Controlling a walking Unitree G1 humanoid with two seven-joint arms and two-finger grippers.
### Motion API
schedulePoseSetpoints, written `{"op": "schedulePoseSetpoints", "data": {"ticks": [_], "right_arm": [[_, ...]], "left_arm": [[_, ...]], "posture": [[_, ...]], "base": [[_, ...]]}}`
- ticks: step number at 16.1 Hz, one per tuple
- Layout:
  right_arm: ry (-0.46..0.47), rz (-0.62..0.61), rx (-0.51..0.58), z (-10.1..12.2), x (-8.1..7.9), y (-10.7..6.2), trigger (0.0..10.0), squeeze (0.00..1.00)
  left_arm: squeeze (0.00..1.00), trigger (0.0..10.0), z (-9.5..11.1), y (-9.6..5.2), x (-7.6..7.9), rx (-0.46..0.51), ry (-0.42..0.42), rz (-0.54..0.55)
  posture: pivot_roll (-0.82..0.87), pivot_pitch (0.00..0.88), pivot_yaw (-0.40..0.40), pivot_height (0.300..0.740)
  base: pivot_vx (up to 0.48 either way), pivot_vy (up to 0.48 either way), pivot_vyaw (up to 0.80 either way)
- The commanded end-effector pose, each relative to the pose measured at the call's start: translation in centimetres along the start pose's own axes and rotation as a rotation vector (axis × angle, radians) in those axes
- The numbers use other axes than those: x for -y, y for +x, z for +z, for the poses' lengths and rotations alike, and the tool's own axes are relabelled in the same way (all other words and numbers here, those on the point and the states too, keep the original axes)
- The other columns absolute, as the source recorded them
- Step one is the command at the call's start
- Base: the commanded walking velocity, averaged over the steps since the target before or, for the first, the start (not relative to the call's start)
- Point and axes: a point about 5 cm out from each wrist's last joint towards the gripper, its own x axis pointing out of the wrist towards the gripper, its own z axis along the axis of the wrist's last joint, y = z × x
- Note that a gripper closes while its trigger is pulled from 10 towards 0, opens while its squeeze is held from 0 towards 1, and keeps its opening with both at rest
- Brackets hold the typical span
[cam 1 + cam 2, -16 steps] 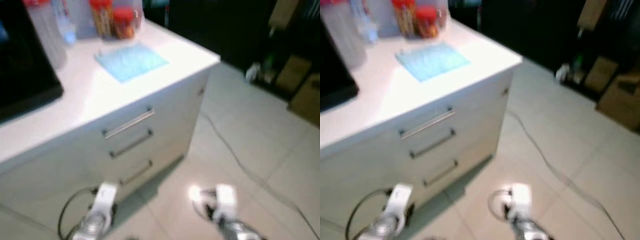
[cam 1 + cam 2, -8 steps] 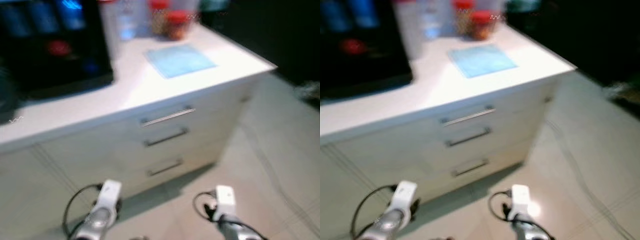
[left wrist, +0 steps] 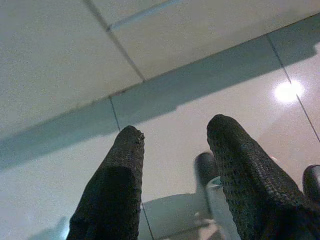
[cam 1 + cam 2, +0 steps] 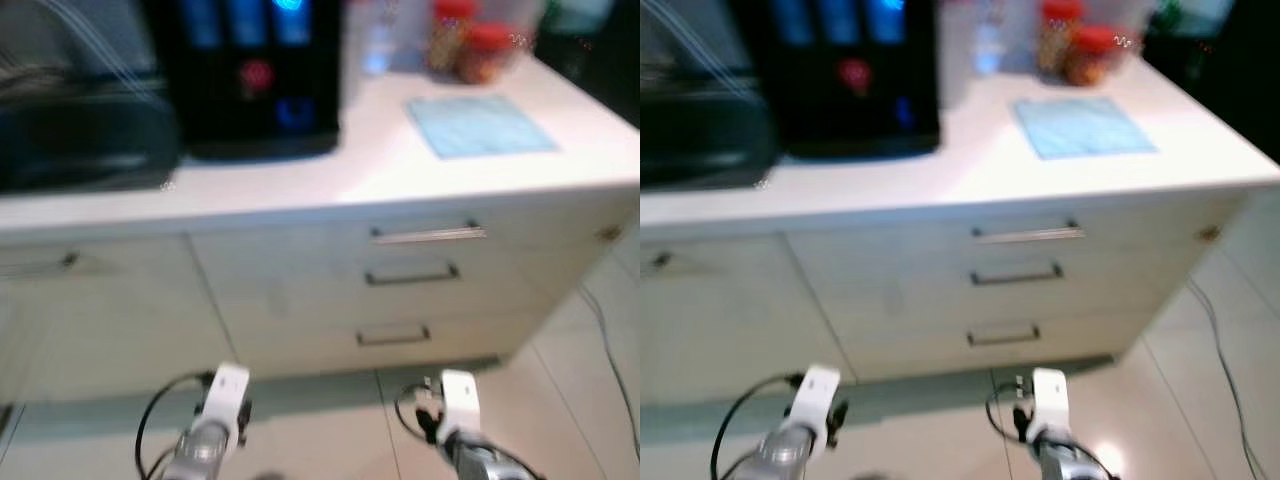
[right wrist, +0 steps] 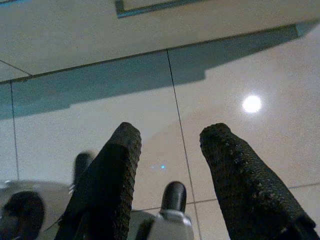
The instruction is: Kitchen organization
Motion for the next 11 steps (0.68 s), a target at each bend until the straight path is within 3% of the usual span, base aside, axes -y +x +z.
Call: {"op": "schedulePoseSetpoints", "data": {"ticks": [1, 4, 7, 11], "right_arm": [[-0.007, 0.018, 0.004, 0.28, -0.61, 0.11, 10.0, 0.0], [-0.009, 0.017, 0.006, 0.26, -0.58, 0.1, 10.0, 0.0], [0.025, 0.022, 0.015, 0.23, -0.62, 0.08, 10.0, 0.0], [0.033, 0.033, 0.019, 0.25, -0.62, 0.07, 10.0, 0.0]], "left_arm": [[0.0, 10.0, 0.28, 0.03, -0.5, 0.003, 0.009, 0.008], [0.0, 10.0, 0.26, 0.0, -0.48, 0.005, 0.007, 0.007], [0.0, 10.0, 0.21, -0.02, -0.4, 0.004, -0.009, 0.004], [0.0, 10.0, 0.16, -0.03, -0.31, -0.004, -0.011, 0.004]], "posture": [[-0.01, 0.023, -0.003, 0.74], [-0.01, 0.024, -0.004, 0.74], [-0.01, 0.026, -0.007, 0.74], [-0.01, 0.027, -0.01, 0.74]], "base": [[0.0, 0.0, 0.8], [0.0, 0.0, 0.8], [0.0, 0.0, 0.0], [0.0, 0.371, 0.0]]}}
